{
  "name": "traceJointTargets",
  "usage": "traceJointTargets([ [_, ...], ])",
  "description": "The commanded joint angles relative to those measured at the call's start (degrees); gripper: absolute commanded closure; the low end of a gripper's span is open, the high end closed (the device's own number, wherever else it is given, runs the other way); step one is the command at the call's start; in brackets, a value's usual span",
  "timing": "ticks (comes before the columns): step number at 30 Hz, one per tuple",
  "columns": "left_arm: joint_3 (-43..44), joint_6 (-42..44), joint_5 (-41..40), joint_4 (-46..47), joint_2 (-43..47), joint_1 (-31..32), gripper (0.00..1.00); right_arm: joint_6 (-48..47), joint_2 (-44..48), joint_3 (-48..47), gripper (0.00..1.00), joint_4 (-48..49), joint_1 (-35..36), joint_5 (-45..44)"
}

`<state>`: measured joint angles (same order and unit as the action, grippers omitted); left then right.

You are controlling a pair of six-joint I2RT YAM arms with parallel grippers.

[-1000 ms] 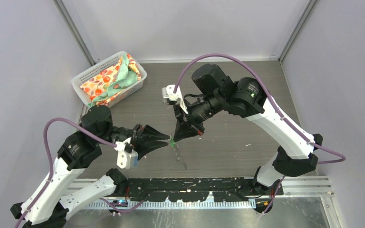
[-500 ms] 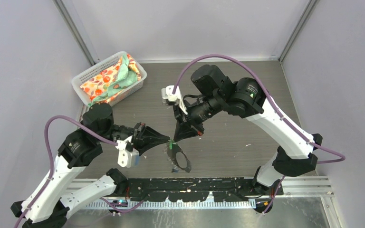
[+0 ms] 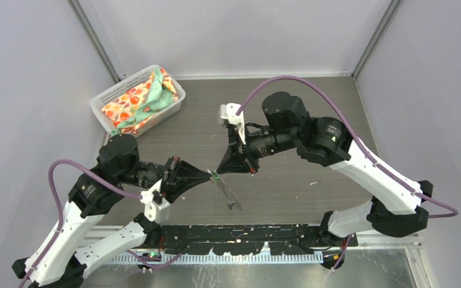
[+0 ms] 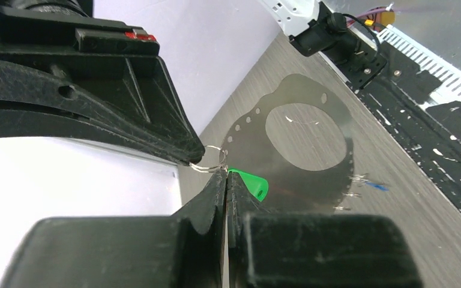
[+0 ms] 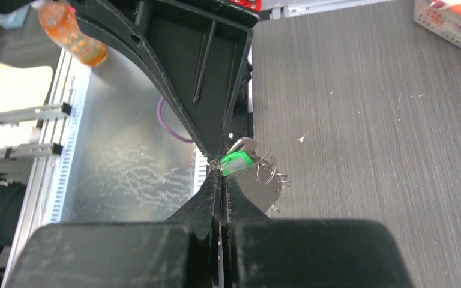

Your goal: Put the keys on the keyring

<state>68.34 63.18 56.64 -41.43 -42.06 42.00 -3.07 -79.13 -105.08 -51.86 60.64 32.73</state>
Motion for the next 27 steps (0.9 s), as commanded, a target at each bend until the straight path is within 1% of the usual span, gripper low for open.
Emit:
traceJointTargets([
  [1, -1.43, 4.1, 1.92, 0.43, 1.61, 0.28, 1.0, 6.55, 5.54, 6.46, 0.99, 19.33, -0.13, -5.89],
  [6, -3.34, 4.09, 1.04, 3.15, 2.58, 0.28, 1.0, 11.08, 9.06, 14.18, 0.99, 28.99, -0.05, -8.79],
  [7, -3.65, 4.12, 0.87, 3.22, 2.66, 0.28, 0.98, 12.32, 9.57, 15.67, 0.99, 31.14, 0.27, -9.52],
  [8, -3.87, 4.01, 0.84, 3.2, 2.73, 0.28, 0.95, 12.82, 10.0, 16.91, 0.99, 32.63, 0.55, -10.77],
  [9, -4.05, 3.68, 0.84, 3.25, 2.78, 0.28, 0.89, 13.23, 10.51, 18.11, 0.99, 34.07, 1.01, -11.8],
  [10, -4.18, 3.2, 0.84, 3.23, 2.85, 0.28, 0.85, 13.73, 11.0, 19.39, 0.99, 35.87, 1.44, -12.99],
  [13, -4.44, 0.56, 0.08, 3.22, 2.86, 0.28, 0.79, 15.02, 12.62, 22.87, 0.99, 40.74, 2.42, -15.76],
  [15, -4.23, -2.09, -1.58, 3.23, 2.83, 0.28, 0.73, 14.66, 13.49, 23.78, 0.99, 41.38, 2.89, -17.24],
  [17, -3.97, -6.17, -3.49, 4.05, 2.98, 0.28, 0.71, 14.07, 14.34, 24.1, 0.99, 41.23, 2.96, -17.83],
  [19, -3.91, -12.2, -5.34, 6.49, 3.55, 0.28, 0.69, 13.28, 15.27, 24.28, 0.99, 41.05, 2.91, -17.88],
  [22, -4.33, -21.72, -9.08, 10.89, 4.78, 0.28, 0.69, 12.17, 17.18, 25.94, 0.99, 42.43, 3.01, -18.49],
  [27, -4.89, -38.5, -15.19, 17.34, 5.9, 0.27, 0.71, 11.91, 20.61, 32.14, 0.99, 48.64, 3.2, -18.7],
])
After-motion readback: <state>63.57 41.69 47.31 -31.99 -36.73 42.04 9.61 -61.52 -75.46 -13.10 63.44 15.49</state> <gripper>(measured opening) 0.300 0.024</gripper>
